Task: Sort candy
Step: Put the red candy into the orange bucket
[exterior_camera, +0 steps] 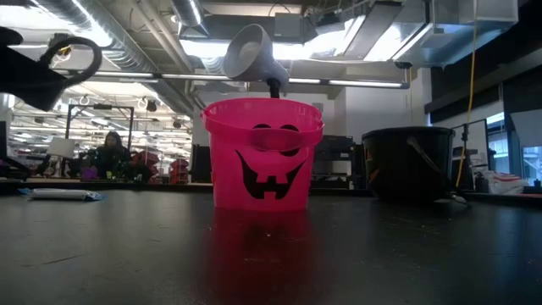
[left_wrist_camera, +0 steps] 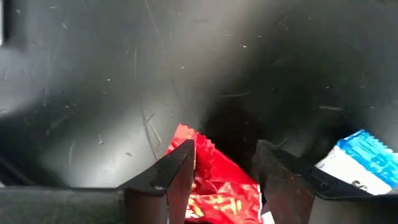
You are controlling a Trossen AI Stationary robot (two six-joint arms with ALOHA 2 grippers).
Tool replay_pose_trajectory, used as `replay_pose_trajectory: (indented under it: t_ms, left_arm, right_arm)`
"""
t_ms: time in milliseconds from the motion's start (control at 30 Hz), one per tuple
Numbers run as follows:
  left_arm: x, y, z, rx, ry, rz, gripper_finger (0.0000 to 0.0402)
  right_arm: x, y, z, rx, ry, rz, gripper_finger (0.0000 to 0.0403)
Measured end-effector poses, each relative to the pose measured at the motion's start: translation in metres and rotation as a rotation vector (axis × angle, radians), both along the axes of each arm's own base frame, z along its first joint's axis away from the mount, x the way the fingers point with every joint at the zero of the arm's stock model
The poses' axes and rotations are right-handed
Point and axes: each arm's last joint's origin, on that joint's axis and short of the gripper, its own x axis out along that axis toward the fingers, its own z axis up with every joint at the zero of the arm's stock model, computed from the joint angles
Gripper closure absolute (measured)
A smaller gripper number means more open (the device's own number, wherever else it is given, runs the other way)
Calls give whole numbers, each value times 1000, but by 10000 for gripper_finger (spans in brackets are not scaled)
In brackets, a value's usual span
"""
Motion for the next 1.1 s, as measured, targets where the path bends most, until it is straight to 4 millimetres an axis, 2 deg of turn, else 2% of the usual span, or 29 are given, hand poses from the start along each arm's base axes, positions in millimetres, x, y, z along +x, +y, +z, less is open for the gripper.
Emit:
replay_pose_trajectory:
  t_ms: [133, 300, 533, 667, 767, 933, 1100]
  left_arm:
    - [0, 2, -1, 2, 20, -39, 275]
    - [-2, 4, 0, 16, 51, -46, 382]
    - [-8, 2, 9, 65, 99, -68, 400]
    - [1, -8, 35, 131, 0, -133, 401]
    - [13, -17, 62, 211, -178, -189, 401]
    - [26, -28, 103, 314, -422, -340, 401]
    - [33, -38, 130, 332, -509, -521, 401]
  right_arm:
    - [0, 0, 0, 0, 0, 0, 262]
    - [0, 0, 0, 0, 0, 0, 262]
    - [0, 0, 0, -1, 0, 0, 262]
    - [0, 0, 0, 0, 0, 0, 262]
    - [1, 0, 1, -12, -36, 12, 262]
    - [10, 4, 8, -53, -265, 13, 262]
    - [20, 12, 22, -22, -502, -70, 262]
